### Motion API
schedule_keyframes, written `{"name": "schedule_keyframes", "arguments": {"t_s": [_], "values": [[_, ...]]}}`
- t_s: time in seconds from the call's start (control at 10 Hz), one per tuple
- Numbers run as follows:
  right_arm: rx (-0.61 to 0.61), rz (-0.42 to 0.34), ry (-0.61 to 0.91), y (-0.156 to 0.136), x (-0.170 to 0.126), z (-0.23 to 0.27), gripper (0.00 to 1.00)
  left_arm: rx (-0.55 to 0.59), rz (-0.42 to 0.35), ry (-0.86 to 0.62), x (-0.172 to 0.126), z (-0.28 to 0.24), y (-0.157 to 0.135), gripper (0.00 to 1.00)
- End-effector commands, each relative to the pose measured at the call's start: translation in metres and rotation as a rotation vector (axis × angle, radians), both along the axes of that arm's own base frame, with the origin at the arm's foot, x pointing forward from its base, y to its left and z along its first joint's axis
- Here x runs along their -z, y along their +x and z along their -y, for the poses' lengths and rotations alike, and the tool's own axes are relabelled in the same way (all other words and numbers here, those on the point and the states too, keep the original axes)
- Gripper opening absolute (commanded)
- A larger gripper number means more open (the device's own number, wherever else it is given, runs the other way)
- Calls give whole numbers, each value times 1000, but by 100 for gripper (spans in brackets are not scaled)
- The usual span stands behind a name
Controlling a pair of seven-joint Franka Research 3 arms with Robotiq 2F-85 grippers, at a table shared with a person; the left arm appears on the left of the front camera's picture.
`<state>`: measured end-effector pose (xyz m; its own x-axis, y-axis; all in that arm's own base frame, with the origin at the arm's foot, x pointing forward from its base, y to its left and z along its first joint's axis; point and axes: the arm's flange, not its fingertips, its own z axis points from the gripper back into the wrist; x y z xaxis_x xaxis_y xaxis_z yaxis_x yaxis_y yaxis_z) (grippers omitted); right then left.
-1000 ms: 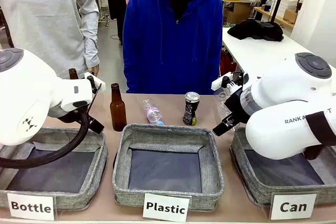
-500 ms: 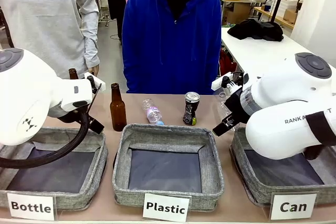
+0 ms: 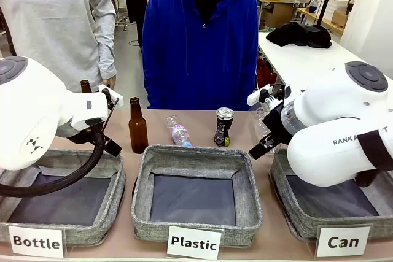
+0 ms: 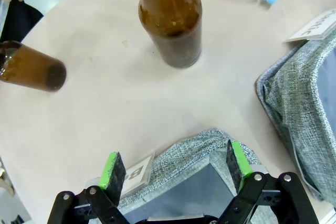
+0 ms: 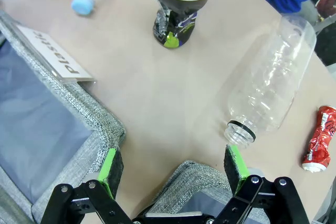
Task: Sort the can waste into the basket.
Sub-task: Pick up the can waste from the table and place it in the right Fabric basket.
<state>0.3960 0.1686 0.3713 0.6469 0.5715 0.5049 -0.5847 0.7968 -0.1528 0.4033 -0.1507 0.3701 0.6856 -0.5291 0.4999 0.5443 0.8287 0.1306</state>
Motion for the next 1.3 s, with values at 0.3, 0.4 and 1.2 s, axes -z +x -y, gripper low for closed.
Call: {"name": "schedule_keyframes", "arguments": {"t_s": [0.3,0.4,1.2], "values": [[-23,-14,119,-11,-48,6,100,-11,-94,-93,-29,-1,-20,100],[21,-47,198,-16,-72,12,100,-14,-149,-148,-48,-5,-30,100],[94,-135,774,-133,-162,224,100,-43,-89,-1019,-125,-252,-122,100]]}}
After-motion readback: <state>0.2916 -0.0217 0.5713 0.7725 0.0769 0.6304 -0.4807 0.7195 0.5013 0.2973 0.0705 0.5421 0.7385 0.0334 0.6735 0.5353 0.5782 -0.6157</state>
